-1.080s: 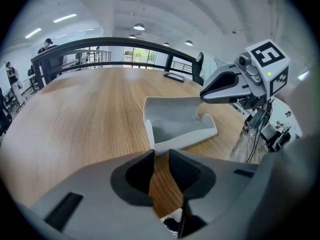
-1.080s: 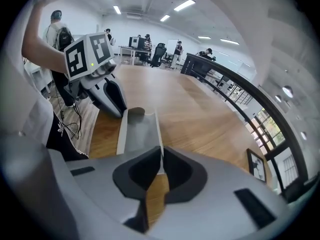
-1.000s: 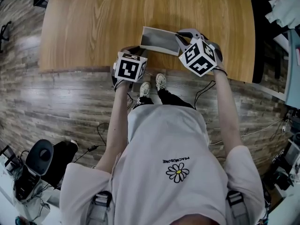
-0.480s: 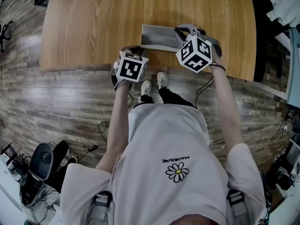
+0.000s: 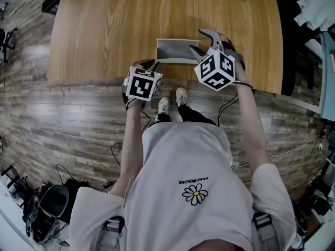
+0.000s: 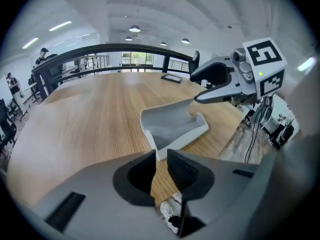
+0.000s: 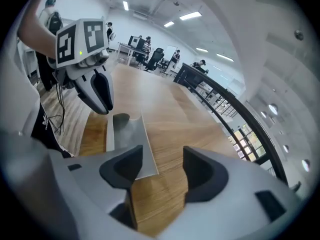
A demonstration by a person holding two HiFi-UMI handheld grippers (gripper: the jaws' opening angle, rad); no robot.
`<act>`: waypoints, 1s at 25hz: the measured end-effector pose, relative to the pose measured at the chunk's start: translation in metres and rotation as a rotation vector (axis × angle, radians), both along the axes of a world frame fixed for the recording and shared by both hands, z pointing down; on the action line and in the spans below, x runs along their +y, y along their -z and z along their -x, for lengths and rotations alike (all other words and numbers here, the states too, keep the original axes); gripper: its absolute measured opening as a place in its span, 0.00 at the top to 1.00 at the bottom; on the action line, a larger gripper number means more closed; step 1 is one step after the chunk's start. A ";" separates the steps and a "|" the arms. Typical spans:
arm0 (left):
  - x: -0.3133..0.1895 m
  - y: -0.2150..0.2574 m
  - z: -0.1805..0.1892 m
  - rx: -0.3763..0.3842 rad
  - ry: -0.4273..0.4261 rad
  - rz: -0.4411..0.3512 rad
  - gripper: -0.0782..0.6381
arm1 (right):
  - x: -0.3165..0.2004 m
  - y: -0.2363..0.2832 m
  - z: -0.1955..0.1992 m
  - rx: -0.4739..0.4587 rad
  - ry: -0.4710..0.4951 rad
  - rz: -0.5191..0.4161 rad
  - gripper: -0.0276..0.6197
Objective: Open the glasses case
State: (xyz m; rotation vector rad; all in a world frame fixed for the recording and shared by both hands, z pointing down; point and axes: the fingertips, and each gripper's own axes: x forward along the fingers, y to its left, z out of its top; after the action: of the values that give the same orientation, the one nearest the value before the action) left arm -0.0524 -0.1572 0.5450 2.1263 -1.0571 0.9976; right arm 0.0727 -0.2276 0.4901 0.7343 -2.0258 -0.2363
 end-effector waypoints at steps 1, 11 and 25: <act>-0.003 0.009 0.002 0.011 0.013 -0.019 0.77 | 0.000 0.012 0.000 -0.028 -0.011 -0.019 0.56; -0.050 0.217 -0.006 0.213 0.029 -0.554 0.82 | -0.003 0.214 -0.020 -0.697 -0.254 -0.313 0.55; 0.002 0.373 -0.022 0.386 0.168 -1.161 0.87 | 0.082 0.298 -0.031 -0.986 -0.379 -0.584 0.95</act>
State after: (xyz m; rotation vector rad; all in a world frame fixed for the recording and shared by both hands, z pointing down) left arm -0.0305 -0.1557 0.1718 2.8100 -1.8034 -0.2580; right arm 0.1033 -0.1461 0.1920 1.8561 -2.6745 -0.2749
